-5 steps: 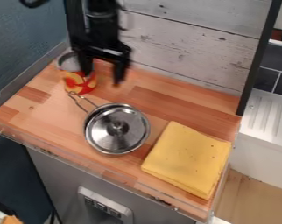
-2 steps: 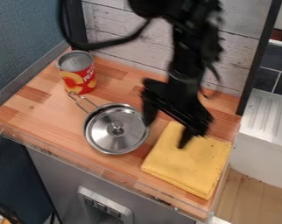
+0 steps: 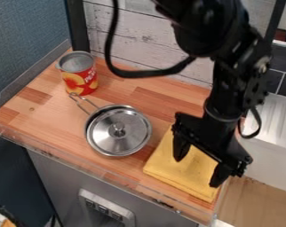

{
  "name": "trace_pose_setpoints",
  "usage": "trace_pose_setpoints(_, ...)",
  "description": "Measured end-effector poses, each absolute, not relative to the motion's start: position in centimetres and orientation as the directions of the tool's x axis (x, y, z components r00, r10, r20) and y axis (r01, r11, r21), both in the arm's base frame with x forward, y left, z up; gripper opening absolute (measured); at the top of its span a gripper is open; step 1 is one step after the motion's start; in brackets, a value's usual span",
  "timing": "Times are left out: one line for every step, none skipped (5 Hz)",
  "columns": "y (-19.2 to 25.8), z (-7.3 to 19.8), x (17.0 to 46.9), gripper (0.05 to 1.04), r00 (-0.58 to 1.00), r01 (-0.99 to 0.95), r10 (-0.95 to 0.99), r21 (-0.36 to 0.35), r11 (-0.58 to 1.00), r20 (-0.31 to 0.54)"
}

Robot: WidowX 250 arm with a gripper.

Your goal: Move the yellow cloth to the upper right of the table

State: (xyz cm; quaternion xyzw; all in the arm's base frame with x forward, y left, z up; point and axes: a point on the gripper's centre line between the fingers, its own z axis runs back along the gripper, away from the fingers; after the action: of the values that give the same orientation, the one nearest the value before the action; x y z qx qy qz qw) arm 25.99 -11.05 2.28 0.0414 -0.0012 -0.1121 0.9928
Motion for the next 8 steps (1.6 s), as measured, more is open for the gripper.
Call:
trace_pose_setpoints(-10.5,1.0,26.4,1.0,0.982,0.189,-0.186,0.089,0.978,-0.039)
trace_pose_setpoints(-7.8,0.5,27.2,1.0,0.994,0.099,-0.094,0.096,0.99,-0.05)
trace_pose_setpoints(-6.7,-0.5,27.6,1.0,0.995,0.072,-0.065,0.095,0.993,-0.074)
trace_pose_setpoints(-6.0,-0.7,28.9,1.001,0.997,0.036,-0.03,0.088,0.995,-0.07)
trace_pose_setpoints(-6.0,-0.8,30.6,1.001,0.998,0.018,-0.014,0.079,0.997,-0.058)
trace_pose_setpoints(-5.9,-0.6,33.9,1.001,0.999,-0.01,0.013,0.077,0.997,-0.031)
trace_pose_setpoints(-4.5,-0.3,37.4,1.001,0.999,-0.036,0.036,0.108,0.994,0.002)
trace_pose_setpoints(-2.6,-0.2,39.2,1.001,0.997,-0.075,0.075,0.131,0.989,0.004)
